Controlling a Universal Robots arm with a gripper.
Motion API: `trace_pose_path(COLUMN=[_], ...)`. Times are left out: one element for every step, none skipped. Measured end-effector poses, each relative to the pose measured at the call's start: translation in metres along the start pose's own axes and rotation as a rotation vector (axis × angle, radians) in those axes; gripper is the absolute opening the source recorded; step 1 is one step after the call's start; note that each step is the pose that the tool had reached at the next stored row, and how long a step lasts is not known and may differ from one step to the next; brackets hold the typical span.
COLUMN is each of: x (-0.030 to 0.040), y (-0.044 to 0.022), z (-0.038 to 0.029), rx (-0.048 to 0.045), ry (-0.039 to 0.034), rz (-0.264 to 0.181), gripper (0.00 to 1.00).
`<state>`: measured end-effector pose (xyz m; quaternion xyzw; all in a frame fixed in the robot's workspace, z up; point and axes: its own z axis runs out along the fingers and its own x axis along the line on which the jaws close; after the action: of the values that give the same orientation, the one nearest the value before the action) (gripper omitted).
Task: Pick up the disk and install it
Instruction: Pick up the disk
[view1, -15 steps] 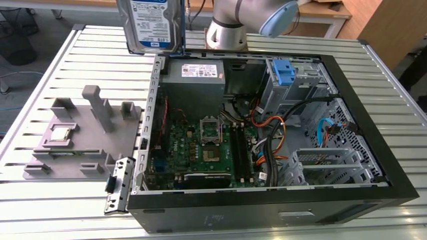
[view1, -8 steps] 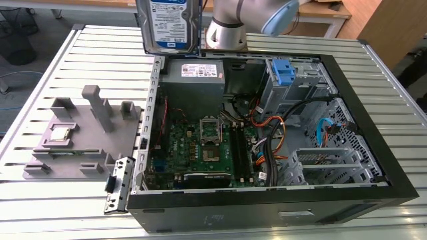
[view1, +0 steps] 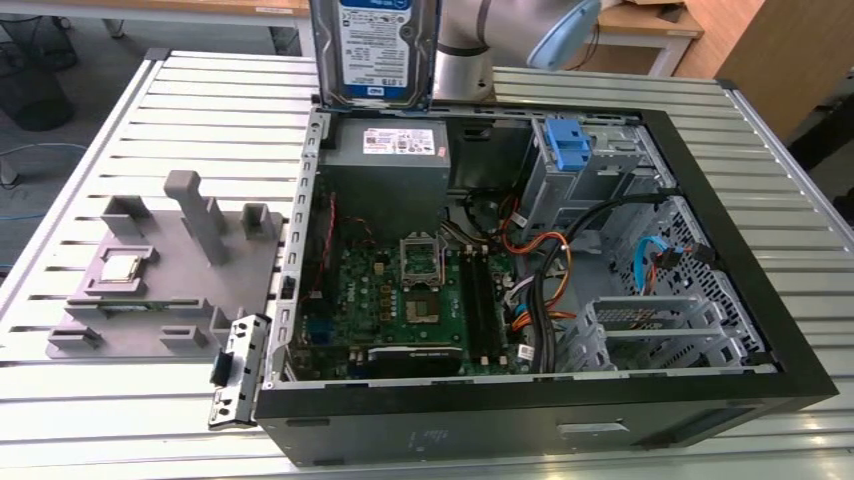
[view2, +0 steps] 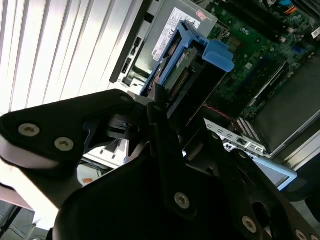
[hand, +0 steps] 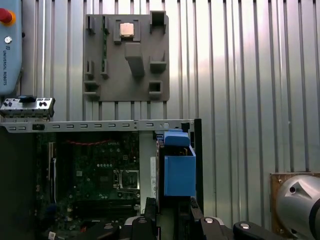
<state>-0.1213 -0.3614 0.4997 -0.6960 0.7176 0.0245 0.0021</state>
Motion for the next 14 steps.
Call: trace_pose_path(x=[-0.0002,-0.0003,-0.0004,-0.0005,-0.0007,-0.0008,-0.001,-0.0011,-0.0012,-0.0014,-0.0015,-0.0017,-0.0018,-0.0019], y=[-0.0043,-0.0085,-0.0129,-0.0176,-0.0219,-0.0263,-0.0307,-0.0351,-0.0395,-0.0438,-0.0485,-0.0528,-0.0571,-0.0613], z=[-0.0002,-0.0003,-0.0004,-0.0005,-0.0006,-0.0008,-0.0009,-0.0011,-0.0012,-0.0013,-0.0014,-0.0016,-0.0017,-0.0018], rx=[-0.0001,0.0,0.0,0.0001,0.0,0.0,0.0,0.0,0.0,0.0,0.0,0.0,0.0,0.0], ry=[0.0,-0.0001,-0.0002,-0.0003,-0.0003,-0.0003,-0.0004,-0.0004,-0.0004,-0.0004,-0.0005,-0.0005,-0.0006,-0.0006], rz=[0.0,0.0,0.0,0.0,0.0,0.0,0.0,0.0,0.0,0.0,0.0,0.0,0.0,0.0], gripper=[0.35,0.35,0.35,0.35,0.35,0.35,0.35,0.35,0.35,0.35,0.35,0.35,0.35,0.35])
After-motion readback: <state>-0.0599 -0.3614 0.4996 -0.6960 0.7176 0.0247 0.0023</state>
